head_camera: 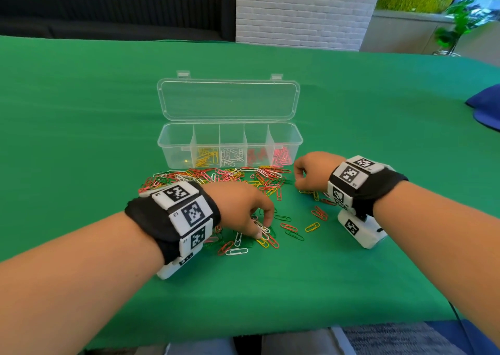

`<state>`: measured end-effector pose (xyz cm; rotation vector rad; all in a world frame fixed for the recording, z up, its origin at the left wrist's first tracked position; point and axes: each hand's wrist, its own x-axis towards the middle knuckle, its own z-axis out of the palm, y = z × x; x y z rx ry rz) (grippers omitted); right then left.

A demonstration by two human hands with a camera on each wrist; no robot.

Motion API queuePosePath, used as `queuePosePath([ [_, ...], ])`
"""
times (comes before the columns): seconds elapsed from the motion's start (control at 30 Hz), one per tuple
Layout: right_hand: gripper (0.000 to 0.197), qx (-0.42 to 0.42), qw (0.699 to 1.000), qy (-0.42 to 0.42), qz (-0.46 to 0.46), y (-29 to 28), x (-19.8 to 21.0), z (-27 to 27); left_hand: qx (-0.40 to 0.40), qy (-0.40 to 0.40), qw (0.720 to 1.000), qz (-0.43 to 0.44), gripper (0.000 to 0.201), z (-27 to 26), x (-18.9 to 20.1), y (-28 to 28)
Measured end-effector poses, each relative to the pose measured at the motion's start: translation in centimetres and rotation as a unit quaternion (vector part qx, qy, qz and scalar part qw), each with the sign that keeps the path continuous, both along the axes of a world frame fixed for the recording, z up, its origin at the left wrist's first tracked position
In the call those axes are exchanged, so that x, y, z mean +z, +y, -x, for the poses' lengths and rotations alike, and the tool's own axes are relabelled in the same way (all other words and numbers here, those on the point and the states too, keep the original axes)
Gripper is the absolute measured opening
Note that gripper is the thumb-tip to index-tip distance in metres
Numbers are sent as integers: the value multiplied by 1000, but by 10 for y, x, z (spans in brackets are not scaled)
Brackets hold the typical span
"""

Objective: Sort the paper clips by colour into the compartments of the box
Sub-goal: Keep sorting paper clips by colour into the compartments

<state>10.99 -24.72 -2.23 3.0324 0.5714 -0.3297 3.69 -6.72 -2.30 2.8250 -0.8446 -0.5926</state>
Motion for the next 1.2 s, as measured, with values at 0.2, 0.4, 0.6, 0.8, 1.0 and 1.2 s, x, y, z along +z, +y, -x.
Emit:
queuePosePath([
  [0.2, 9, -17, 1000, -4, -14, 0, -1, -1, -7, 4, 1000, -11, 10, -1, -1, -1],
  [0.4, 18, -31, 999, -5, -20, 2, 0, 1, 7, 4, 1000, 4, 10, -1, -2, 0],
  [0.6, 28, -50, 997, 0, -64, 2, 5, 5, 55, 0, 996, 69, 10, -3, 6, 9],
  [0.8, 27, -70, 994, -15, -83, -4, 11, 8, 180, 15, 970, 163, 7, -7, 25, 38],
  [1.0, 21, -33, 986, 40, -160, 13, 15, 24, 342, 177, 843, 376, 17, 1, 15, 50],
  [1.2, 38, -41, 964, 146, -216, 28, 15, 36, 346, 280, 776, 447, 26, 10, 7, 58],
])
